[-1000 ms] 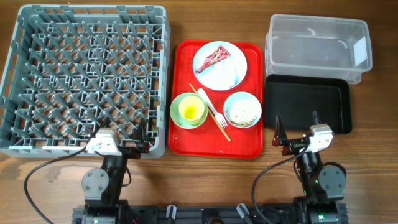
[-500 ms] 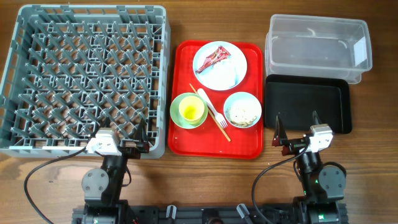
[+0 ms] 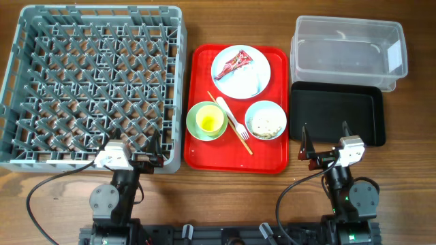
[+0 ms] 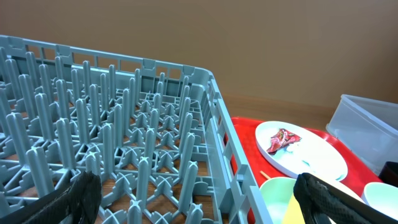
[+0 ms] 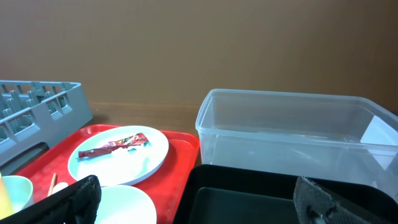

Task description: Sort waste into correct bins and load items into the dishwasher rack

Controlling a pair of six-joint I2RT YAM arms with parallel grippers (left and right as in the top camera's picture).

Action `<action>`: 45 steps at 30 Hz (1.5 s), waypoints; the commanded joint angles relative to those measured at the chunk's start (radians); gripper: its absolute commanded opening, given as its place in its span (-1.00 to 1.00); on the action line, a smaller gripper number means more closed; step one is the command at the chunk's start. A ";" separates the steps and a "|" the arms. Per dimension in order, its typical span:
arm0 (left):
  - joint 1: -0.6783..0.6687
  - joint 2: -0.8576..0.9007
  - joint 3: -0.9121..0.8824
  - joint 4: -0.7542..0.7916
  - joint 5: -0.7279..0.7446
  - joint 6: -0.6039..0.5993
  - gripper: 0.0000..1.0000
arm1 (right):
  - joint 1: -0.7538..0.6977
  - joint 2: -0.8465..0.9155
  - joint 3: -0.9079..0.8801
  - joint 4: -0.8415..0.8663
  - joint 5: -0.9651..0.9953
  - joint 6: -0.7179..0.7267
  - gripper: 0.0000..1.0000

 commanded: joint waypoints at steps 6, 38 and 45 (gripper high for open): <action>-0.003 -0.005 -0.005 -0.003 0.012 0.016 1.00 | -0.007 -0.003 -0.001 0.003 -0.016 -0.010 0.99; -0.003 0.755 0.888 -0.803 0.016 -0.010 1.00 | -0.007 0.897 0.904 -0.700 -0.094 0.133 0.99; -0.003 0.850 0.963 -0.875 0.029 -0.010 1.00 | -0.007 1.199 1.199 -0.908 -0.123 0.106 0.99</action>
